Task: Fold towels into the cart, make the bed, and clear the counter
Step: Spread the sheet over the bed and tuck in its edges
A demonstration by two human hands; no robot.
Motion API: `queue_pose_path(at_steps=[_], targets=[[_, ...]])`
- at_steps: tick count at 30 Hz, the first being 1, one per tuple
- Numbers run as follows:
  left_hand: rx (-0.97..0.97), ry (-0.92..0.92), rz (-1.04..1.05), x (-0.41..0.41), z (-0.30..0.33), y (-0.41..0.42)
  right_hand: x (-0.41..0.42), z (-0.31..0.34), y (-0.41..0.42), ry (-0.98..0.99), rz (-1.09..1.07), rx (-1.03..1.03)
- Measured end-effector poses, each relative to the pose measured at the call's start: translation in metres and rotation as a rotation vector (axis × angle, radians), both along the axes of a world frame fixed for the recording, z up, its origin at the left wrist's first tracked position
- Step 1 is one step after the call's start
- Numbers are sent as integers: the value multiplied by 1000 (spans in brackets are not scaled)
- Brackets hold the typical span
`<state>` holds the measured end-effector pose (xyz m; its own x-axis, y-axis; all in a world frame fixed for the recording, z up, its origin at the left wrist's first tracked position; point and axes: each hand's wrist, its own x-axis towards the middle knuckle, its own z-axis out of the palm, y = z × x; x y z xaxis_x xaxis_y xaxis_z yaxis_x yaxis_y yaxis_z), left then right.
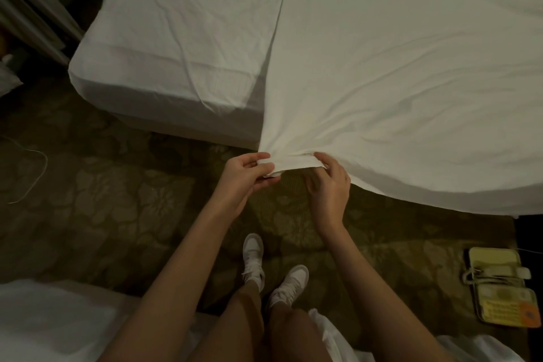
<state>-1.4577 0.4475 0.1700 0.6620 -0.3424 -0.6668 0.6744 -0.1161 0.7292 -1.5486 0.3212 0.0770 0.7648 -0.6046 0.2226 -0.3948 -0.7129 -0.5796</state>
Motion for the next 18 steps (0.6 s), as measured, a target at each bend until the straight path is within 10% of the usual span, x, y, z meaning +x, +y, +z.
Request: queue_pose_path(at_steps=[18], targets=[[-52, -35, -70, -10, 6, 2, -50, 30, 7, 218, 147, 141]])
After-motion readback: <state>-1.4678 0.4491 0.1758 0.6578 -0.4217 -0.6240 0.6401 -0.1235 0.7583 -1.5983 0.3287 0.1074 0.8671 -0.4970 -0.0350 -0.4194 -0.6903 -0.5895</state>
